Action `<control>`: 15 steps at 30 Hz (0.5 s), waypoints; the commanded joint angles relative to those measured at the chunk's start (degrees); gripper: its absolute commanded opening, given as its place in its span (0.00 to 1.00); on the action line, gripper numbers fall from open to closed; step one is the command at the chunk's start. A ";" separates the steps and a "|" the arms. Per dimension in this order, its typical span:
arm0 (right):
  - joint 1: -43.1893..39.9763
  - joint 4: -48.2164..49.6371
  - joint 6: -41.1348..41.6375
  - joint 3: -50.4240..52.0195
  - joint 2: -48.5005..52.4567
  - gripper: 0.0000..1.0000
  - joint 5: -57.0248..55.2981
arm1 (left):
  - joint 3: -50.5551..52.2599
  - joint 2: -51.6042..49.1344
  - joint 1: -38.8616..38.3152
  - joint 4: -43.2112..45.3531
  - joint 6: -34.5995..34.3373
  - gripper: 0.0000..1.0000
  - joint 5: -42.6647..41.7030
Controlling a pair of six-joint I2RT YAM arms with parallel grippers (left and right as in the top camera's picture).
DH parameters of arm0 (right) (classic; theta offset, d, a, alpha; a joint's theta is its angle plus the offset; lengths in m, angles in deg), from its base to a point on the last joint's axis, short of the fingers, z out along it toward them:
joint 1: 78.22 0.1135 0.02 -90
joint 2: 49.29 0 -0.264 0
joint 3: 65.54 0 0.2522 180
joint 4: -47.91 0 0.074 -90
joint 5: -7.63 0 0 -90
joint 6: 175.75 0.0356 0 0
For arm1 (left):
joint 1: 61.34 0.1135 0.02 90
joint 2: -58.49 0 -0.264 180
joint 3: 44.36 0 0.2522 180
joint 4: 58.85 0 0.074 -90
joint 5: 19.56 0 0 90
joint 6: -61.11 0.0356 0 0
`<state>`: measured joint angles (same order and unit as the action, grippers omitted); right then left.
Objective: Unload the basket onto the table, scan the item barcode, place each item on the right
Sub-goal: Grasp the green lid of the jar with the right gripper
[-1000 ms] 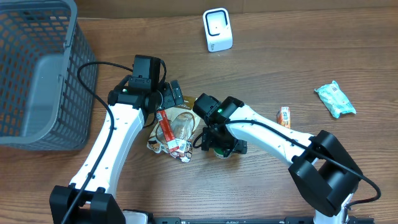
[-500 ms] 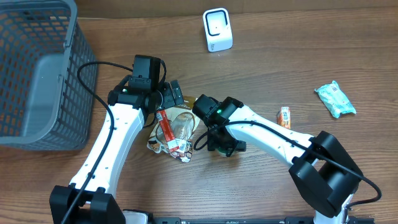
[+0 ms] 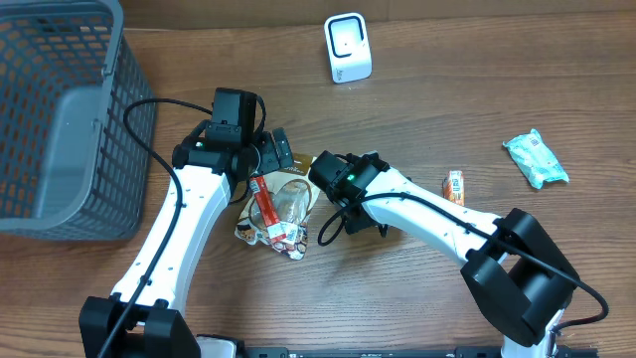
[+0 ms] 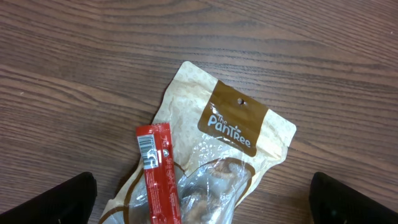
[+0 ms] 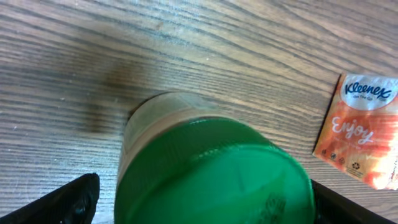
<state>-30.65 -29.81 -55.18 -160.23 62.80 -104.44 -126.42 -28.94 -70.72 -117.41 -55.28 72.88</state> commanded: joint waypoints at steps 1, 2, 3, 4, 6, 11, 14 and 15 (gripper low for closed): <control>-0.15 0.33 3.26 0.22 0.22 1.00 -1.14 | -0.98 0.57 0.09 0.02 1.31 1.00 0.72; -0.28 0.07 4.63 0.02 0.20 1.00 -0.85 | -0.98 0.57 0.09 0.02 1.31 1.00 0.72; -0.57 -0.57 6.62 -0.46 0.15 1.00 -0.26 | -0.98 0.57 0.09 0.02 1.31 1.00 0.72; -0.98 -1.29 8.50 -0.94 0.15 1.00 0.24 | -0.98 0.57 0.09 0.02 1.31 1.00 0.72; -2.25 -2.91 12.37 -2.40 -0.04 1.00 1.73 | -0.98 0.57 0.09 0.02 1.31 1.00 0.72; -6.49 0.07 18.01 -4.20 -1.46 1.00 15.67 | -0.98 0.57 0.09 0.02 1.31 1.00 0.72; -8.59 4.66 18.12 -4.20 -1.51 1.00 25.68 | -0.98 0.57 0.09 0.02 1.31 1.00 0.72; -9.11 5.60 18.12 -4.20 -1.51 1.00 27.65 | -0.98 0.57 0.09 0.02 1.31 1.00 0.72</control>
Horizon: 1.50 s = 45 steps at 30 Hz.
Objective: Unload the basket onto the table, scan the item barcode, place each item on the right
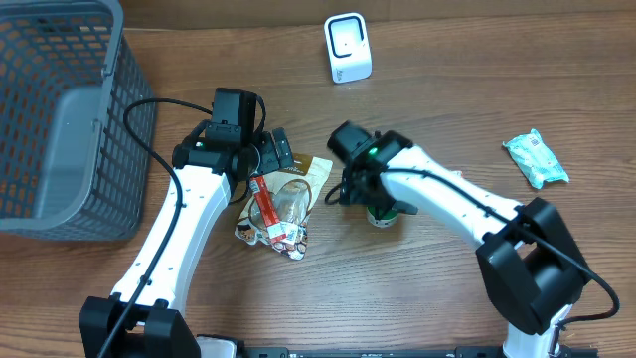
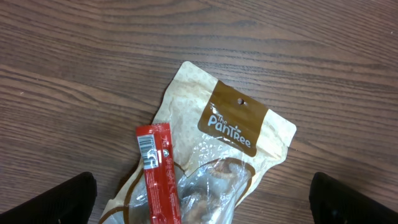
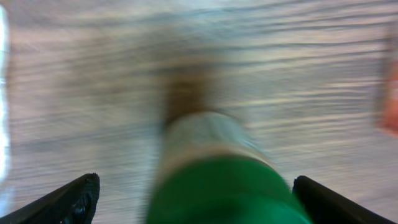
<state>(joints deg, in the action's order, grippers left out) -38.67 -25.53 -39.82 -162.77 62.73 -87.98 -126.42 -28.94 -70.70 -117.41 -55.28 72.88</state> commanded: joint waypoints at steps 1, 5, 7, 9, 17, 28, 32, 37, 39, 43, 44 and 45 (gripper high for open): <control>-1.53 2.10 2.78 -1.64 -1.44 1.00 12.22 | -0.98 0.57 0.07 0.02 1.31 1.00 0.72; -3.19 1.77 11.10 -1.64 -1.44 1.00 11.69 | -0.98 0.57 0.07 0.00 1.31 1.00 0.72; -4.02 0.76 19.04 -1.64 -1.44 1.00 11.72 | -0.98 0.55 0.07 0.02 1.31 1.00 0.72; -4.33 -0.76 26.32 -1.64 -1.44 1.00 12.37 | -0.98 0.57 0.07 0.02 1.31 1.00 0.72; -3.26 -1.22 31.56 -1.64 -1.44 1.00 14.47 | -0.98 0.57 0.07 0.02 1.31 1.00 0.72; -3.19 -0.39 36.59 -1.33 -1.44 1.00 10.62 | -0.98 0.57 0.07 0.02 1.33 1.00 0.72; -3.19 -0.39 36.59 -0.74 -1.38 0.94 10.62 | -0.98 0.57 0.07 0.02 1.31 1.00 0.72; -3.13 -0.63 36.57 -0.11 -1.38 0.64 10.84 | -0.98 0.57 0.07 0.02 1.31 1.00 0.72; -3.06 -0.87 36.57 -0.11 -1.38 0.56 10.84 | -0.98 0.57 0.07 0.02 1.31 1.00 0.72; -2.95 -1.18 36.02 -0.11 -1.38 0.56 10.56 | -0.98 0.57 0.07 0.02 1.31 1.00 0.72; -2.95 -1.33 35.52 -0.11 -1.38 0.56 10.25 | -0.98 0.57 0.07 0.02 1.31 1.00 0.72; -2.95 -1.36 34.67 -0.11 -1.38 0.56 9.88 | -0.98 0.57 0.07 0.02 1.31 1.00 0.72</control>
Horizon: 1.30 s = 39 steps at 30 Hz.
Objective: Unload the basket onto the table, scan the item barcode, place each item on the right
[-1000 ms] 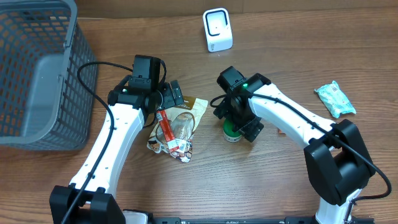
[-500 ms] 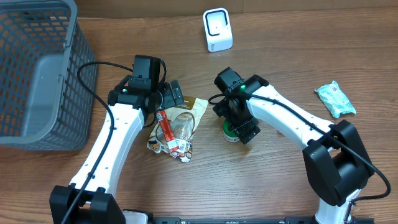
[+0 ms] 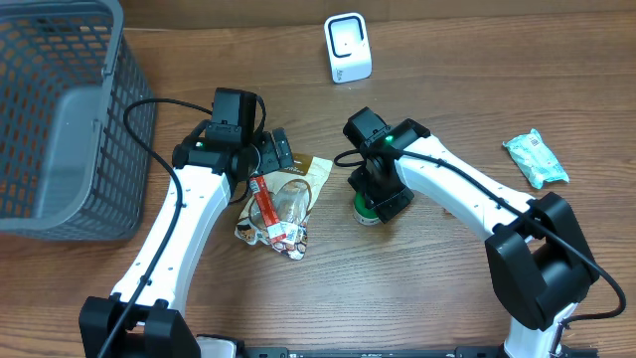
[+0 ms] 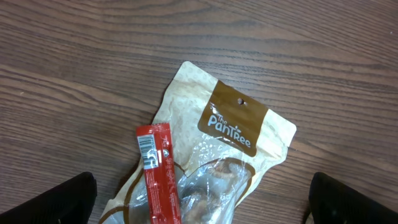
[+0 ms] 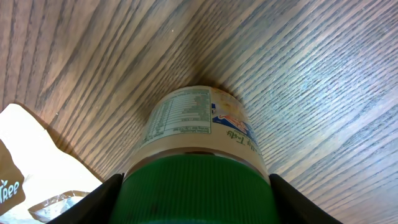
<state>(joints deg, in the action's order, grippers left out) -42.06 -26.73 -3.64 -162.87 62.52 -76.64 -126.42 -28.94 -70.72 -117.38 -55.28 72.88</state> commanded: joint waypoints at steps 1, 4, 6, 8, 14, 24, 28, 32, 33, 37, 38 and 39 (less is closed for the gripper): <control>0.44 -0.33 -2.25 0.00 -1.16 0.57 -1.90 | -0.98 0.57 0.09 0.00 1.31 1.00 0.72; 0.44 -0.52 -6.78 0.00 -1.16 0.57 -4.07 | -0.98 0.57 0.09 0.00 1.31 1.00 0.72; 0.42 -0.52 -11.47 -0.02 -1.16 0.57 -5.01 | -0.98 0.57 0.09 0.00 1.31 1.00 0.72; 0.42 -0.48 -17.84 -0.02 -1.16 0.57 -5.31 | -0.98 0.57 0.09 0.00 1.31 1.00 0.72; 0.42 -0.28 -40.17 0.00 -1.16 0.64 -5.73 | -0.98 0.57 0.09 -0.02 1.31 1.00 0.72; 0.42 -0.70 -58.60 -0.02 -1.16 0.82 -5.70 | -0.98 0.57 0.09 0.00 1.31 1.00 0.72; 0.42 -0.72 -58.60 0.00 -1.16 1.00 -5.70 | -0.98 0.57 0.09 0.00 1.31 1.00 0.72; 0.42 -0.76 -58.12 0.00 -1.16 1.00 -5.62 | -0.98 0.57 0.09 0.00 1.31 1.00 0.72; 0.42 -0.90 -58.12 0.00 -1.16 1.00 -5.42 | -0.98 0.57 0.09 0.00 1.31 1.00 0.72; 0.42 -2.69 -58.01 -0.02 -1.16 1.00 -5.14 | -0.98 0.57 0.09 0.00 1.31 1.00 0.72; 0.42 -2.62 -57.68 -0.02 -1.16 1.00 -4.74 | -0.98 0.57 0.09 -0.02 1.31 1.00 0.72; 0.42 -2.47 -56.96 0.00 -1.16 1.00 -4.24 | -0.98 0.57 0.09 0.00 1.31 1.00 0.74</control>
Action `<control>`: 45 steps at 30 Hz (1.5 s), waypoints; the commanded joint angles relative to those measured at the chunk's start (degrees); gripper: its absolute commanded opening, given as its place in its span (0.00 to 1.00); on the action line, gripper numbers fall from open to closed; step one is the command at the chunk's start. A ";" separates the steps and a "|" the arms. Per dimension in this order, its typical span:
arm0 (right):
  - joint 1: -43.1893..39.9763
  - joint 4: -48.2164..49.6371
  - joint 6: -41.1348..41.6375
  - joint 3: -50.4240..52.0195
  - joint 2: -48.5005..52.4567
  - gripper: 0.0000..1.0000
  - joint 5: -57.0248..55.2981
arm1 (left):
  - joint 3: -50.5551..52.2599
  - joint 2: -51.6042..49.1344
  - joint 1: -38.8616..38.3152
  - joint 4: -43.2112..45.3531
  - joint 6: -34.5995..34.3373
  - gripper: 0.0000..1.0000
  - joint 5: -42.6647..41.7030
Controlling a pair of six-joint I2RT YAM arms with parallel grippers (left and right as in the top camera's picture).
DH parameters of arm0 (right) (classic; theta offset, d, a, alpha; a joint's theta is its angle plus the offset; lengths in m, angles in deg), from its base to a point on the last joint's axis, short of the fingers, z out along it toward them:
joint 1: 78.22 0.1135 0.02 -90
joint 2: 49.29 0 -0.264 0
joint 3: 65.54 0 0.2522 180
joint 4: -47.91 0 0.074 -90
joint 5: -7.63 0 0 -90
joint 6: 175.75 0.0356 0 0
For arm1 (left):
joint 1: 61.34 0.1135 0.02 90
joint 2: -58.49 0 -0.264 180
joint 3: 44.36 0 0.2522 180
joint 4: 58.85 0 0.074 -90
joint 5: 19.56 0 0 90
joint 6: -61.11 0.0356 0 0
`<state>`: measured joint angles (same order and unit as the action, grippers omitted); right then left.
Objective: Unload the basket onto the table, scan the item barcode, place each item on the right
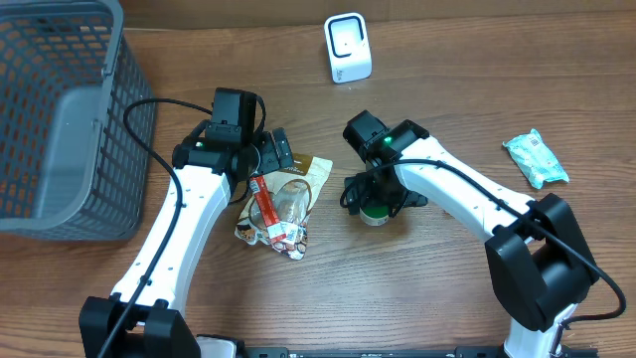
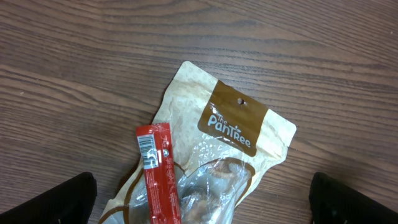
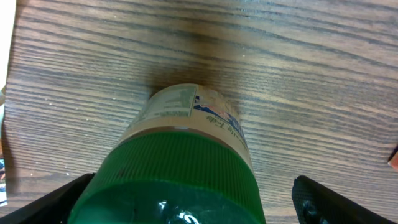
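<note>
A jar with a green lid and a tan label stands upright on the wooden table, right of the snack pouch. My right gripper sits over the lid, open, one finger on each side and a gap showing at the right finger. The white barcode scanner stands at the back of the table. My left gripper hangs open above the tan snack pouch and the red stick pack lying on it, touching neither.
A grey mesh basket fills the far left. A teal packet lies at the right. The pouch and the stick pack lie just left of the jar.
My right gripper was shut on the jar's lid; now its fingers stand apart around the lid and the wrist has turned. The jar stands in about the same spot. The left arm is unchanged.
My right gripper was open over the jar beside the pouch, with an orange tissue packet to its right. Then the arm had swung right, the wrist view blurred. Then it was shut on the lid. Now it is open. The left gripper stayed open over the pouch throughout.
</note>
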<state>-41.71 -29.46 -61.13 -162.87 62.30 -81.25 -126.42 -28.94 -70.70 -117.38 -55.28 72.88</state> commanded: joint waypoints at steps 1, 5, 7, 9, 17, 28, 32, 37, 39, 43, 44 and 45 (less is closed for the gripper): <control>0.07 0.44 1.40 0.00 -0.94 1.00 0.55 | -0.98 0.57 0.07 -0.02 1.31 1.00 0.72; 0.57 1.11 3.69 0.00 -0.90 1.00 0.50 | -0.98 0.57 0.07 -0.02 1.33 1.00 0.72; 0.96 1.38 3.67 0.00 -0.90 1.00 0.42 | -0.98 0.57 0.07 -0.02 1.31 1.00 0.72; 1.36 1.84 3.67 0.00 -0.79 1.00 0.42 | -0.98 0.57 0.07 -0.02 1.31 1.00 0.72; 2.12 2.51 3.69 0.02 0.17 1.00 -2.43 | -0.98 0.57 0.07 0.00 1.31 1.00 0.72; 2.12 3.65 3.69 2.51 0.63 1.00 -2.95 | -0.98 0.57 0.07 -0.02 1.31 1.00 0.72; 2.05 4.92 3.65 3.10 0.66 1.00 -2.97 | -0.98 0.57 0.07 0.00 1.31 1.00 0.72; 2.05 4.83 3.69 3.10 0.66 1.00 -2.99 | -0.98 0.57 0.07 0.00 1.31 1.00 0.72; 2.05 4.85 3.98 3.10 0.66 0.85 -3.02 | -0.98 0.57 0.07 0.00 1.31 1.00 0.72; 2.05 5.49 6.01 3.45 0.70 0.79 -3.02 | -0.96 0.57 0.07 0.00 1.33 1.00 0.72; 2.05 5.60 6.03 3.56 0.72 0.79 -3.04 | -0.98 0.57 0.07 0.00 1.31 1.00 0.72; 2.05 5.77 6.03 3.69 0.72 0.79 -3.04 | -0.98 0.57 0.07 0.00 1.33 1.00 0.72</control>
<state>-39.81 -24.09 -56.34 -159.86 62.78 -83.46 -126.42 -28.94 -70.70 -117.38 -55.28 72.88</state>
